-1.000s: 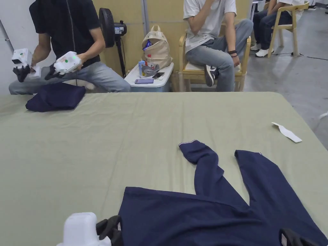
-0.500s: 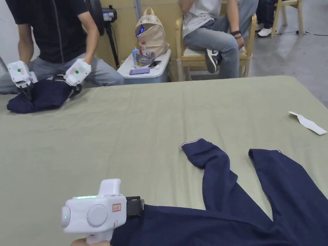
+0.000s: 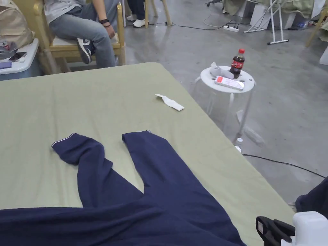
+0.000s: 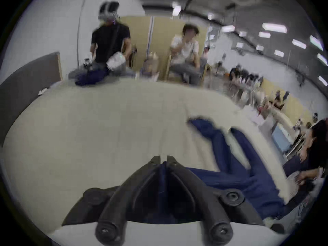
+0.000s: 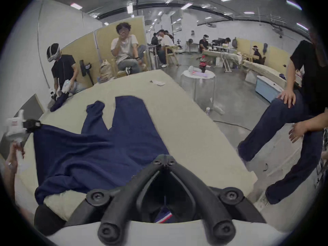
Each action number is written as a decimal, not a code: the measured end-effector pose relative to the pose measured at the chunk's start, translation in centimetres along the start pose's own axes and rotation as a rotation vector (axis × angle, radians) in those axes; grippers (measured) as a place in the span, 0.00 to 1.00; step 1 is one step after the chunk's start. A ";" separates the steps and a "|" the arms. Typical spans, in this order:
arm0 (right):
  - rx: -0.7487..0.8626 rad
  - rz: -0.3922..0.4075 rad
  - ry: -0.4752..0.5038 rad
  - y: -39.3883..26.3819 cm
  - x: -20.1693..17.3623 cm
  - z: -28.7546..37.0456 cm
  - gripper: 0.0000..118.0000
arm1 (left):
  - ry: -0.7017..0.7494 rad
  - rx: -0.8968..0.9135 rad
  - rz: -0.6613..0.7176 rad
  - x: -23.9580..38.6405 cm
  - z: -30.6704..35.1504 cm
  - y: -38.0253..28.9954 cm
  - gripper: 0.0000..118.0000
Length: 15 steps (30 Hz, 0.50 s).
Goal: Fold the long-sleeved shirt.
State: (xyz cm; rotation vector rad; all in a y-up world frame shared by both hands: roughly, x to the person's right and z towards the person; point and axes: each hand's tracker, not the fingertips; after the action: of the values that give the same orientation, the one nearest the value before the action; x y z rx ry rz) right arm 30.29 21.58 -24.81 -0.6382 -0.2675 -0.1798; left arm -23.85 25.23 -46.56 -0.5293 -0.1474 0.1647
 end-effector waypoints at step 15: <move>-0.269 0.003 0.281 3.2 -0.1 -18.4 0.53 | 0.007 -0.020 0.000 -0.2 7.1 -0.5 0.02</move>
State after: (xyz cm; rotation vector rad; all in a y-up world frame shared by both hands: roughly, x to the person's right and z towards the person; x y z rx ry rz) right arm 34.48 12.93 -40.81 -0.8699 0.0307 -0.3028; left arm -25.31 28.21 -40.24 -0.5503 -0.1425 0.1619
